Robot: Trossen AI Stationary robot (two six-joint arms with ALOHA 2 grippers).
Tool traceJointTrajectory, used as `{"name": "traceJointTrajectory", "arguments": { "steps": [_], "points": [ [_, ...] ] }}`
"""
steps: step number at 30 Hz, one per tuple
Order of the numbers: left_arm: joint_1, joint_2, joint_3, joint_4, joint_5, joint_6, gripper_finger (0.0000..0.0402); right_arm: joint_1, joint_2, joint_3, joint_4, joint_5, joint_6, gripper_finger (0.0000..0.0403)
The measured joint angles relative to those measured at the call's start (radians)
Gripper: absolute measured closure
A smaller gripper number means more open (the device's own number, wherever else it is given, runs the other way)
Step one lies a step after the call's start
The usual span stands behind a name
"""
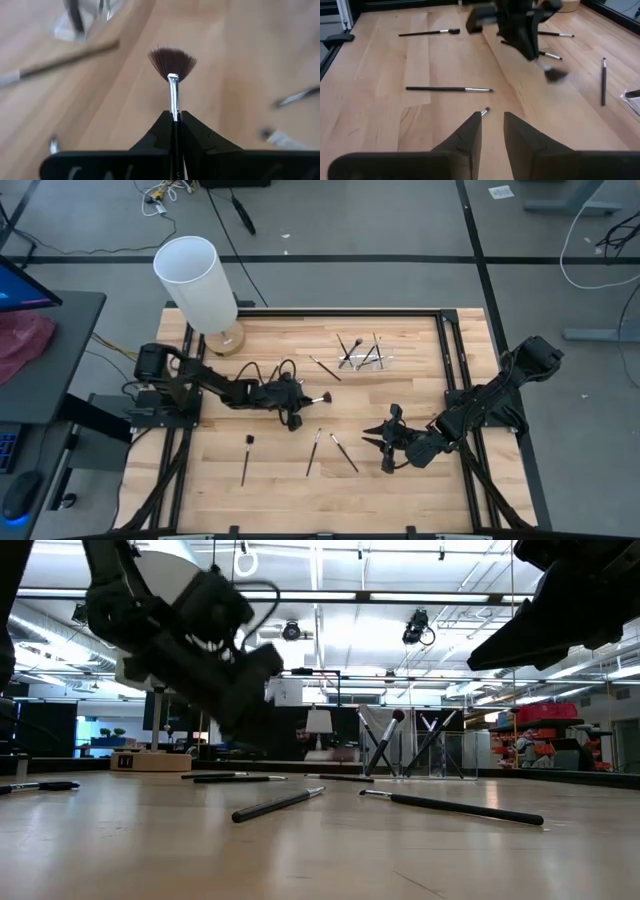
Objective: Put items in baskets/containers
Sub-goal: Put the black highlighter brush into the transparent organizer
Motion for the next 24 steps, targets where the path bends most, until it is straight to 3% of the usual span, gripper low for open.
{"name": "traceJointTrajectory", "arguments": {
  "steps": [8,13,17,24],
  "points": [
    [-0.036,-0.047,0.001,0.103,0.005,0.008,0.0381,-0.031,0.000,0.000,0.010,0.011,0.000,0.0319],
    [-0.067,-0.046,0.001,0.290,0.059,0.031,0.0379,-0.078,0.018,0.000,0.059,0.019,0.000,0.0318],
    [-0.097,-0.047,0.002,0.428,0.071,0.075,0.0381,-0.119,0.064,0.000,0.181,0.015,-0.029,0.0300],
    [-0.137,-0.048,0.017,0.520,0.071,0.129,0.0379,-0.135,0.168,0.000,0.543,0.011,-0.271,0.0225]
  ]
}}
